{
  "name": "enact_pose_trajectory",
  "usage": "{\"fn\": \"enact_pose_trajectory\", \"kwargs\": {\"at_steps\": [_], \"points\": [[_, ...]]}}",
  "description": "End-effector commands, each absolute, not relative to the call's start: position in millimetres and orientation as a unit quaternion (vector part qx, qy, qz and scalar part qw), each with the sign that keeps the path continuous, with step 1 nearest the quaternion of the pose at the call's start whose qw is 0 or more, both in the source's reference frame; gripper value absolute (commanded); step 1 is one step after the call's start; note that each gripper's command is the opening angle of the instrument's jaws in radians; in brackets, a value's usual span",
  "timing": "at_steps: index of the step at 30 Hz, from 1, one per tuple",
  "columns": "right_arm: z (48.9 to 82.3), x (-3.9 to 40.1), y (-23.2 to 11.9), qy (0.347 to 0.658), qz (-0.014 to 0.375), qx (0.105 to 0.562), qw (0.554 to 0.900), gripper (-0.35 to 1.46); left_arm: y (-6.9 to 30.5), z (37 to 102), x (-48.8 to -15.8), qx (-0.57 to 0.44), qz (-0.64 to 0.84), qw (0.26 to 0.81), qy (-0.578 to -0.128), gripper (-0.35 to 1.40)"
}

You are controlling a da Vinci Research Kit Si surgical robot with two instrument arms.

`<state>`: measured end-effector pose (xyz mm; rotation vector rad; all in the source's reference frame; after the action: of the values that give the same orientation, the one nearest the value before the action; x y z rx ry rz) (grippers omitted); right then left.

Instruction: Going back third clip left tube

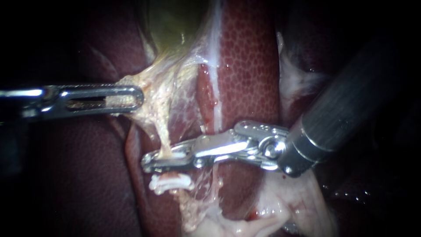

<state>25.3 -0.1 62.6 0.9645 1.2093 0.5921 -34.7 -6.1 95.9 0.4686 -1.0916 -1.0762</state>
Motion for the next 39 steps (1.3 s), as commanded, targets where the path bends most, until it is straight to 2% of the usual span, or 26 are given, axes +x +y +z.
{"fn": "enact_pose_trajectory", "kwargs": {"at_steps": [1,7,8,10,14,18,20,23,30,39], "points": [[62.6,25.4,-0.1,0.538,0.264,0.429,0.676,-0.35,-6.1,95.9,-34.6,0.21,-0.482,0.696,-0.489,-0.35],[62.5,25.4,-0.1,0.538,0.264,0.429,0.676,-0.35,-6.0,95.9,-34.7,0.21,-0.482,0.696,-0.489,-0.35],[62.5,25.5,-0.1,0.538,0.264,0.429,0.676,-0.22,-6.0,95.9,-34.7,0.21,-0.482,0.696,-0.489,-0.35],[62.5,25.7,0.0,0.546,0.255,0.42,0.678,0.19,-6.0,95.9,-34.7,0.21,-0.482,0.696,-0.489,-0.35],[62.6,26.2,0.1,0.571,0.234,0.399,0.678,0.42,-6.1,95.9,-34.7,0.21,-0.482,0.696,-0.489,-0.35],[62.8,27.0,0.3,0.582,0.236,0.359,0.69,0.56,-6.1,95.9,-34.7,0.21,-0.482,0.696,-0.489,-0.35],[63.0,27.2,0.5,0.585,0.241,0.33,0.7,0.6,-6.1,95.9,-34.7,0.21,-0.482,0.696,-0.489,-0.35],[63.3,26.9,0.8,0.588,0.237,0.315,0.706,0.6,-6.1,95.9,-34.7,0.21,-0.482,0.696,-0.489,-0.35],[63.8,24.7,1.9,0.589,0.235,0.31,0.708,0.6,-6.1,95.9,-34.6,0.21,-0.482,0.696,-0.489,-0.35],[62.2,19.2,2.6,0.606,0.188,0.287,0.718,0.6,-6.1,95.8,-34.4,0.21,-0.482,0.696,-0.489,-0.35]]}}
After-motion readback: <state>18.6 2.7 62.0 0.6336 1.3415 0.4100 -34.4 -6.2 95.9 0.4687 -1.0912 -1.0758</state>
